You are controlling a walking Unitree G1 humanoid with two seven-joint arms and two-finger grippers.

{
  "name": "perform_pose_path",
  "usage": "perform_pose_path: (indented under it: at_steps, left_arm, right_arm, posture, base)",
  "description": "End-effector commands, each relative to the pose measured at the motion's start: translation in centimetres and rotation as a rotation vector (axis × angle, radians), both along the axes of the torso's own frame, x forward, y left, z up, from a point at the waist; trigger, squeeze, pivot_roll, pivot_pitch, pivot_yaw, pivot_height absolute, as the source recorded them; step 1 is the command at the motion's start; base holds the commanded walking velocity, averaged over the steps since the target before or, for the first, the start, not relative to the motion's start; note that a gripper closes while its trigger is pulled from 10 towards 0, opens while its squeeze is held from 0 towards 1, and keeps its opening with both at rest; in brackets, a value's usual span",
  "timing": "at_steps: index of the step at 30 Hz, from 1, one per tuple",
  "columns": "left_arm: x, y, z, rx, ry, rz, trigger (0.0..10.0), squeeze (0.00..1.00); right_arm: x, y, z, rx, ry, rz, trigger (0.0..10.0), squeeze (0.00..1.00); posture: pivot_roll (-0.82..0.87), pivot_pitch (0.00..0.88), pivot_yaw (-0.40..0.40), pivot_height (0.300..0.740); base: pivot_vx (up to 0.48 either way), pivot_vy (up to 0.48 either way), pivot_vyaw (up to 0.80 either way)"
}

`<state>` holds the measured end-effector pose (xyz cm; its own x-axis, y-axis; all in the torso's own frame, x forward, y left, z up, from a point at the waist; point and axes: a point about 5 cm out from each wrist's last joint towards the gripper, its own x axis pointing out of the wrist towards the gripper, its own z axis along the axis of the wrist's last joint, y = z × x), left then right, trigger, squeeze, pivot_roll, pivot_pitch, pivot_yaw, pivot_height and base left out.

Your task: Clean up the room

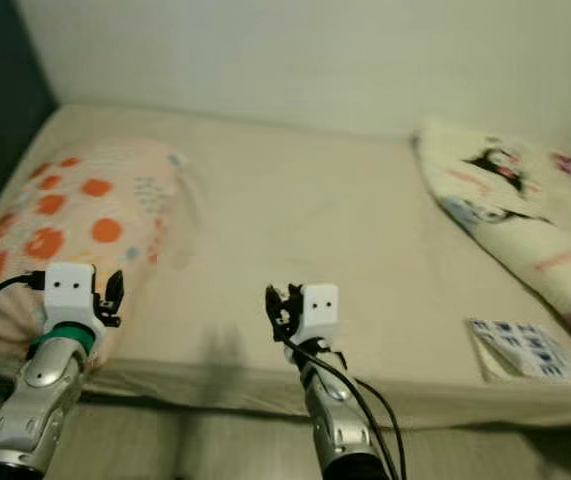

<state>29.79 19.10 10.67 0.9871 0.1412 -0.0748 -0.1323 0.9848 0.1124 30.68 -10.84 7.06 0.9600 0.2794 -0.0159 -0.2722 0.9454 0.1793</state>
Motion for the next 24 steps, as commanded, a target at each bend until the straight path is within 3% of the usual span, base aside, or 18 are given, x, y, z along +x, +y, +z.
perform_pose_path:
  at_steps: [1, 4, 17, 24]
  left_arm:
    - [-0.20, -0.22, -0.60, 0.005, 0.015, 0.003, 10.0, 0.00]
    - [-0.20, -0.24, -0.69, 0.011, 0.018, 0.005, 10.0, 0.00]
    - [-0.03, -0.29, -0.75, 0.016, 0.017, 0.012, 10.0, 0.00]
    - [0.08, -0.34, -0.75, 0.015, 0.015, 0.013, 10.0, 0.00]
  right_arm:
    - [-0.30, -0.17, -0.57, 0.010, 0.023, -0.006, 10.0, 0.00]
    - [-0.30, -0.17, -0.55, 0.010, 0.020, -0.007, 10.0, 0.00]
    - [-0.24, -0.34, -0.58, 0.001, 0.023, -0.010, 10.0, 0.00]
    - [-0.20, -0.32, -0.57, 0.001, 0.024, -0.007, 10.0, 0.00]
  posture:
    - [0.11, 0.026, -0.044, 0.723]
    - [0.11, 0.026, -0.044, 0.723]
    - [0.11, 0.025, -0.045, 0.723]
    - [0.11, 0.025, -0.045, 0.723]
  base:
    - [0.000, 0.000, 0.00]
    - [0.000, 0.000, 0.00]
    - [0.340, 0.039, 0.00]
    - [0.301, -0.300, 0.00]
